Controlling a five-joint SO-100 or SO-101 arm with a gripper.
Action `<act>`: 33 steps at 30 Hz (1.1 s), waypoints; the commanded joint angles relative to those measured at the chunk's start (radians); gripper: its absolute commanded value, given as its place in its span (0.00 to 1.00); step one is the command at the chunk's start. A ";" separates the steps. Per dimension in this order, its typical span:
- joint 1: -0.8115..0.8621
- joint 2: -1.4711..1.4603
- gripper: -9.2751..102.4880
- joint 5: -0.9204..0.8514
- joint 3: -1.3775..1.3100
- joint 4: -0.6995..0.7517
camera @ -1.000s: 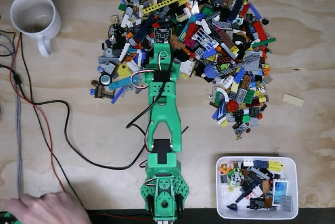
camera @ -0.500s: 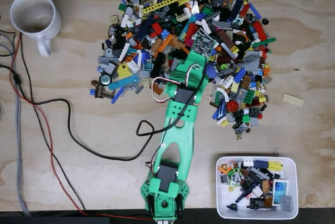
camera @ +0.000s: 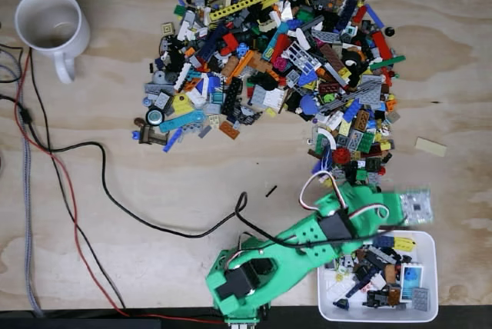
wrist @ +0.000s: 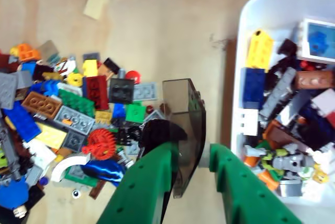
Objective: Find the closest Lego and put it in the bin.
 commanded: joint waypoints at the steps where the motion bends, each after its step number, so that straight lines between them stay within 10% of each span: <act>1: 0.321 0.126 0.08 -0.069 0.046 0.038; 14: 0.431 0.179 0.29 -0.115 0.330 -0.282; 25: -0.365 0.190 0.31 -0.210 0.275 -0.348; 33: -0.772 0.218 0.31 -0.252 0.554 -0.661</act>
